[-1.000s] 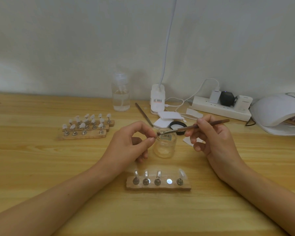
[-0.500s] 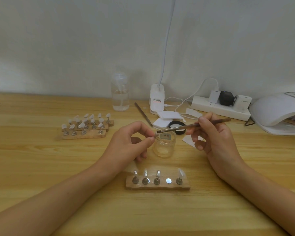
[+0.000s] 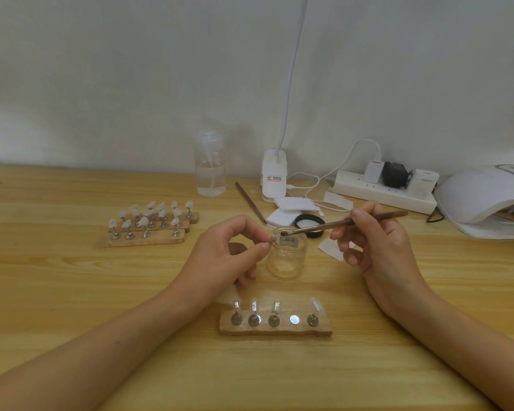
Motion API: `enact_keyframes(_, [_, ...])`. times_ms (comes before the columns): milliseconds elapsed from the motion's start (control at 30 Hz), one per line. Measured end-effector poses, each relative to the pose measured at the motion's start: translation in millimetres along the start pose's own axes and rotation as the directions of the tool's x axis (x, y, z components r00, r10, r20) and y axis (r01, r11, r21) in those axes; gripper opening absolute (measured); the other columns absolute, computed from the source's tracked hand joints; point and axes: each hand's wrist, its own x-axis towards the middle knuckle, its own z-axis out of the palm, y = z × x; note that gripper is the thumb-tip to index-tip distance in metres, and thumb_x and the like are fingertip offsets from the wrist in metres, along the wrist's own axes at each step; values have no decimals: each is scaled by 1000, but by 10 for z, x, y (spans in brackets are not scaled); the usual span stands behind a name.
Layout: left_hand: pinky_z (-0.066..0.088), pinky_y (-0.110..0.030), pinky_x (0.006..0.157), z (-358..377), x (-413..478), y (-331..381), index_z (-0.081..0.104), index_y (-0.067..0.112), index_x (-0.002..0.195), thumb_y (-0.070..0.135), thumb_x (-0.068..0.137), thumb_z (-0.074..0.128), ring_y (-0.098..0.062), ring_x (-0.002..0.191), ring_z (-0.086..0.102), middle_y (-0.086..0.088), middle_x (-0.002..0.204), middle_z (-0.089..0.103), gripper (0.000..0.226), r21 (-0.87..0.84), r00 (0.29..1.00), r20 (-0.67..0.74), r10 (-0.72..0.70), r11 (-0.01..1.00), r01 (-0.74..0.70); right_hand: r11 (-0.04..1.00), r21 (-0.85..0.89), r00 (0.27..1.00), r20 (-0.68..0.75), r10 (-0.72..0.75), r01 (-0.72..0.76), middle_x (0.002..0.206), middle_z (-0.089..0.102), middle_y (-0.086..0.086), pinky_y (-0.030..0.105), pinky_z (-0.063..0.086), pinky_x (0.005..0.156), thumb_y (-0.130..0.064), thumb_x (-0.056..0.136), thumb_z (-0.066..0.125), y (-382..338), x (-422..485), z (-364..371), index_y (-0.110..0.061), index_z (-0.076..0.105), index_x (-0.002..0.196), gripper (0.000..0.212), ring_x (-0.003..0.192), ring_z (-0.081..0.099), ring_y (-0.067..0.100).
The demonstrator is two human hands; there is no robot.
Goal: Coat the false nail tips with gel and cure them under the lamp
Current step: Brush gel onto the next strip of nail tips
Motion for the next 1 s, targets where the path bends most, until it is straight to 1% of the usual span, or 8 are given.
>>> enact_keyframes(67, [48, -20, 47, -3, 0, 0, 66, 12, 88, 9, 89, 69, -7, 49, 58, 12, 60, 63, 4, -1, 1000, 1, 2, 1000, -2, 1000, 6, 1000, 3, -21, 21, 69, 68, 5, 18, 41, 42, -28, 90, 56, -7, -10, 2, -15, 54, 82, 16, 56, 57, 10])
enact_keyframes(367, [47, -19, 46, -1, 14, -18, 66, 13, 87, 8, 89, 69, -8, 48, 58, 15, 63, 65, 6, 16, 1000, -3, 6, 1000, -6, 1000, -2, 983, -184, 0, 0, 57, 60, 3, 21, 42, 41, -13, 101, 47, -54, -4, -168, -22, 53, 65, 37, 49, 55, 14])
enact_keyframes(433, [46, -19, 46, 2, 16, -18, 66, 13, 87, 8, 89, 69, -8, 47, 57, 14, 63, 65, 6, 17, 1000, -6, 6, 1000, -6, 997, 72, 982, -191, 0, 14, 57, 61, 2, 21, 44, 43, -13, 101, 47, -66, -14, -169, -25, 56, 60, 43, 51, 56, 13])
enact_keyframes(533, [47, -20, 46, 5, 20, -23, 66, 13, 86, 9, 88, 69, -8, 48, 58, 12, 65, 65, 6, 14, 1000, -11, 5, 1000, -5, 992, 105, 992, -113, -55, 67, 64, 64, 2, 23, 50, 48, -13, 99, 47, -87, -18, -145, -24, 59, 67, 36, 57, 62, 14])
enact_keyframes(633, [47, -20, 47, 2, 14, -15, 66, 13, 86, 10, 89, 69, -7, 47, 57, 13, 62, 64, 5, 24, 1000, -9, 4, 1000, -4, 974, -81, 977, 19, -212, 213, 72, 67, 6, 29, 55, 54, -12, 88, 48, -107, -31, -132, -16, 56, 80, 12, 62, 64, 21])
enact_keyframes(767, [47, -21, 47, 4, 5, 3, 65, 12, 86, 8, 89, 68, -8, 48, 57, 14, 70, 65, 6, 29, 1000, -14, 6, 1000, -6, 914, -170, 928, 127, -351, 369, 72, 63, 7, 32, 56, 56, -1, 84, 44, -153, -47, -152, -9, 51, 81, 11, 63, 62, 23])
enact_keyframes(900, [47, -20, 48, 3, -8, 5, 65, 12, 88, 8, 91, 67, -8, 49, 57, 15, 64, 64, 5, 47, 1000, -7, -4, 999, 4, 914, -126, 922, 105, -373, 385, 67, 61, -1, 30, 53, 51, 2, 81, 41, -158, -21, -233, -10, 50, 78, 15, 61, 57, 21])
enact_keyframes(1000, [50, -24, 50, -4, -24, 25, 66, 13, 90, 9, 91, 67, -11, 53, 59, 10, 79, 69, 4, 30, 1000, -24, -2, 1000, 3, 945, -66, 947, 17, -320, 321, 65, 61, -1, 28, 50, 50, -3, 81, 41, -137, 7, -266, -13, 52, 78, 15, 58, 56, 19])
